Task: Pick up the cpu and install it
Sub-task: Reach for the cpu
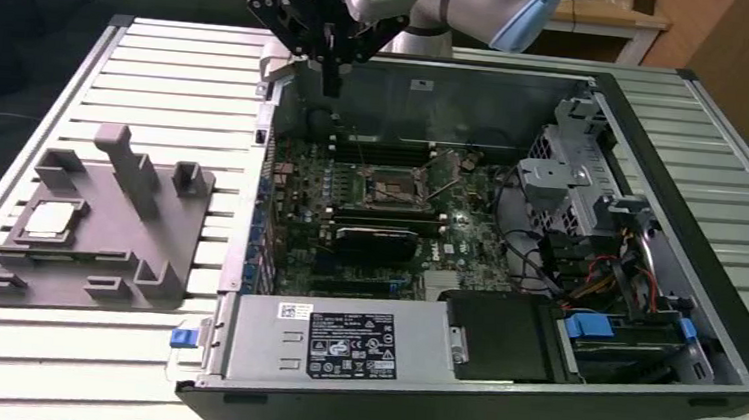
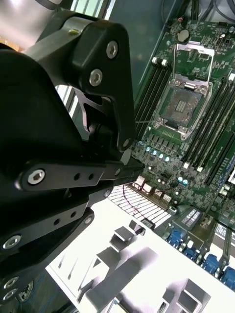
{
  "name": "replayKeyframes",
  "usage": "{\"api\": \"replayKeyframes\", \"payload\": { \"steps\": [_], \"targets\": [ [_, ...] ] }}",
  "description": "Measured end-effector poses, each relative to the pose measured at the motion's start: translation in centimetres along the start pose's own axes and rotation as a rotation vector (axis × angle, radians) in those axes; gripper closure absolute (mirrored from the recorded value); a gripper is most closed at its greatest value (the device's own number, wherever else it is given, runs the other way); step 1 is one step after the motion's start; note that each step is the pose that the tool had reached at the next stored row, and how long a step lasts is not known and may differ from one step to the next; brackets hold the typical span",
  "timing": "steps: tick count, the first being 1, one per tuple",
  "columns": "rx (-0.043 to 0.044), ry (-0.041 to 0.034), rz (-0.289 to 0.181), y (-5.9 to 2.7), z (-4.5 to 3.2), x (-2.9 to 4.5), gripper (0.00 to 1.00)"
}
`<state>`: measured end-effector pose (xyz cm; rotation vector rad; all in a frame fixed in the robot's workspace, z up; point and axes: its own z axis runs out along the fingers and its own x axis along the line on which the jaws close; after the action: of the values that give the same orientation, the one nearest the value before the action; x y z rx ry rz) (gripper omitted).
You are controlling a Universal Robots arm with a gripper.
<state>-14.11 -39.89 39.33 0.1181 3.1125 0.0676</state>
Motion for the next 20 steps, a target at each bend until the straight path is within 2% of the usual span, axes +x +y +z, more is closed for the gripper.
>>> {"api": "replayKeyframes", "payload": {
  "steps": [20],
  "targets": [
    [-0.0001,0.0000,0.000,-0.15,-0.05,2.06,0.89]
  ]
}}
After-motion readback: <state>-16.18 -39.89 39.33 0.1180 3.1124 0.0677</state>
